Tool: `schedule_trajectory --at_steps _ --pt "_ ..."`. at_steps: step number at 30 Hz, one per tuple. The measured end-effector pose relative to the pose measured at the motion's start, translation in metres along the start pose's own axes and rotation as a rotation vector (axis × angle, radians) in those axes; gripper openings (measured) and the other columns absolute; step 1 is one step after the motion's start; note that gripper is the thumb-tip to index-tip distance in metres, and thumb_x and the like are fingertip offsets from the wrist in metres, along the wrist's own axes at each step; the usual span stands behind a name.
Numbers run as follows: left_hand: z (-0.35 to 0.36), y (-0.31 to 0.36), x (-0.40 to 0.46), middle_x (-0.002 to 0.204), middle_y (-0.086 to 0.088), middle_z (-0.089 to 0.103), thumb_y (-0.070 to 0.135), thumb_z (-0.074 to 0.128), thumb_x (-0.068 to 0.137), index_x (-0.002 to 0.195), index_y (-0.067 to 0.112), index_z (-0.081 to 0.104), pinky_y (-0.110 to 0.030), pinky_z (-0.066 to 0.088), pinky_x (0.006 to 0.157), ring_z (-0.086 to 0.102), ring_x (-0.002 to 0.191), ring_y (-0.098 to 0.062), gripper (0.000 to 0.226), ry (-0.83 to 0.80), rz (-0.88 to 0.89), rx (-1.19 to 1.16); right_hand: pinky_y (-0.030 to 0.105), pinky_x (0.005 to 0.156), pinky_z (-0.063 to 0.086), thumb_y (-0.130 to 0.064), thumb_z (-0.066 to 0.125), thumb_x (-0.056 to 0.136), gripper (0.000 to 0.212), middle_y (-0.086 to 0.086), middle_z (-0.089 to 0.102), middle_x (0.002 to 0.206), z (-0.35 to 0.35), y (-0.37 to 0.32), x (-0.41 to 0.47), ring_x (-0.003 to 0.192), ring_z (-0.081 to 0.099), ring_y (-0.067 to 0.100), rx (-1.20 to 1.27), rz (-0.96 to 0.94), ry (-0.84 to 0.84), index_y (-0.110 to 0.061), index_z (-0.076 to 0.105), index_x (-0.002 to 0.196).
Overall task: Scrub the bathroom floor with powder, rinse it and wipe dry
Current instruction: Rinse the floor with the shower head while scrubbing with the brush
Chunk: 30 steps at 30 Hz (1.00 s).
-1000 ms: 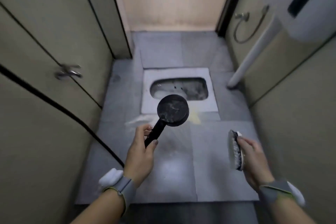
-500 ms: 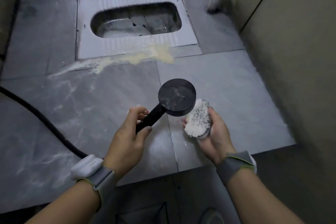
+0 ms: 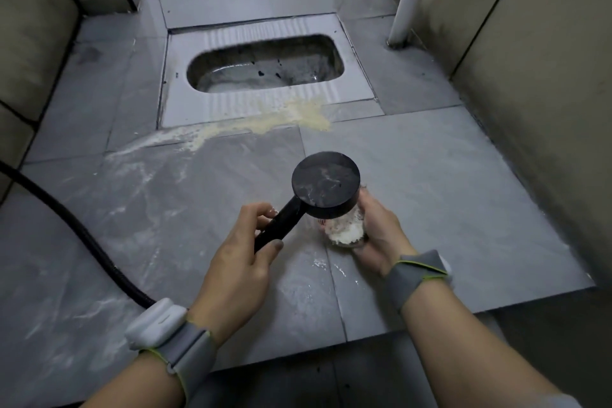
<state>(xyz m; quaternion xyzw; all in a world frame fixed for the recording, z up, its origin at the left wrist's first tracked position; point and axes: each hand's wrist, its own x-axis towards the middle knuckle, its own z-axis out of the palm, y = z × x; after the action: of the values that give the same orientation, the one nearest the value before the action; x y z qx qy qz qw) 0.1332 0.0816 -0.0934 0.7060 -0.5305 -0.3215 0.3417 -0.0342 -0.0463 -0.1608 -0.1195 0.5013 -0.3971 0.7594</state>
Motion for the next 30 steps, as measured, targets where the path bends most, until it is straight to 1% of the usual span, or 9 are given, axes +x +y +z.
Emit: schedule_trajectory --at_steps 5,9,13,18,20,23,26,28,30 --pt "0.0 0.01 -0.01 0.108 0.017 0.055 0.017 0.054 0.095 0.109 0.044 0.038 -0.019 0.042 0.073 0.057 0.098 -0.005 0.034 -0.094 0.019 0.048 0.057 0.089 0.052 -0.01 0.055 0.089 0.04 0.026 0.062 0.122 0.008 -0.004 -0.008 0.108 0.063 0.041 -0.02 -0.044 -0.031 -0.001 0.055 0.128" --pt "0.003 0.028 -0.008 0.11 0.012 0.055 0.017 0.054 0.095 0.109 0.043 0.037 -0.025 0.041 0.073 0.056 0.095 -0.011 0.034 -0.07 0.046 0.099 0.06 0.074 0.055 -0.016 0.063 0.083 0.044 0.026 0.062 0.12 0.006 -0.02 -0.018 0.095 0.067 0.043 0.034 -0.041 -0.038 -0.008 0.056 0.126" --pt "0.007 0.044 0.001 0.102 0.019 0.053 0.017 0.055 0.095 0.108 0.043 0.037 -0.028 0.042 0.075 0.057 0.092 -0.011 0.034 -0.069 0.066 0.152 0.051 0.063 0.059 -0.012 0.036 0.1 0.031 0.03 0.064 0.108 -0.006 -0.022 -0.032 0.083 0.066 0.042 -0.103 0.019 -0.105 -0.003 0.052 0.126" --pt "0.02 0.054 0.01 0.099 0.013 0.053 0.014 0.053 0.095 0.111 0.033 0.04 -0.03 0.044 0.068 0.054 0.08 -0.01 0.028 0.021 0.018 0.079 0.055 0.061 0.057 0.009 0.055 0.087 0.044 0.022 0.059 0.119 -0.039 -0.047 -0.035 0.099 0.063 0.046 -0.141 -0.085 -0.053 -0.012 0.044 0.124" --pt "0.024 0.053 0.011 0.097 0.013 0.052 0.015 0.053 0.096 0.111 0.032 0.039 -0.035 0.045 0.068 0.054 0.079 -0.016 0.027 0.033 -0.005 0.068 0.046 0.053 0.057 0.011 0.057 0.085 0.044 0.023 0.063 0.114 -0.048 -0.048 -0.039 0.086 0.068 0.044 -0.236 -0.074 -0.072 -0.006 0.045 0.124" --pt "0.034 0.051 0.01 0.098 0.014 0.054 0.014 0.054 0.095 0.11 0.033 0.041 -0.033 0.045 0.069 0.055 0.08 -0.014 0.027 0.012 -0.007 0.068 0.028 0.035 0.047 -0.007 0.058 0.094 0.033 0.026 0.067 0.082 -0.054 -0.047 -0.045 0.053 0.066 0.033 -0.426 -0.14 -0.049 0.011 0.046 0.118" --pt "0.043 0.051 0.008 0.098 0.013 0.056 0.013 0.055 0.094 0.109 0.034 0.043 -0.03 0.044 0.069 0.055 0.081 -0.009 0.029 -0.007 0.024 0.066 0.019 0.03 0.035 -0.031 0.043 0.102 0.047 0.017 0.061 0.05 -0.057 -0.048 -0.045 0.032 0.055 0.023 -0.623 -0.182 -0.008 0.015 0.054 0.099" --pt "0.046 0.052 0.008 0.098 0.014 0.057 0.012 0.055 0.094 0.109 0.033 0.043 -0.028 0.043 0.069 0.055 0.082 -0.008 0.029 -0.012 0.026 0.071 0.02 0.032 0.035 -0.036 0.039 0.103 0.049 0.019 0.059 0.05 -0.06 -0.046 -0.046 0.029 0.052 0.023 -0.696 -0.183 -0.014 0.01 0.056 0.097" --pt "0.047 0.053 0.012 0.097 0.014 0.057 0.013 0.055 0.094 0.109 0.033 0.043 -0.031 0.043 0.069 0.055 0.081 -0.01 0.028 -0.006 0.02 0.079 0.032 0.039 0.041 -0.036 0.049 0.098 0.04 0.022 0.061 0.06 -0.063 -0.043 -0.046 0.038 0.057 0.031 -0.749 -0.198 -0.034 0.003 0.055 0.1"
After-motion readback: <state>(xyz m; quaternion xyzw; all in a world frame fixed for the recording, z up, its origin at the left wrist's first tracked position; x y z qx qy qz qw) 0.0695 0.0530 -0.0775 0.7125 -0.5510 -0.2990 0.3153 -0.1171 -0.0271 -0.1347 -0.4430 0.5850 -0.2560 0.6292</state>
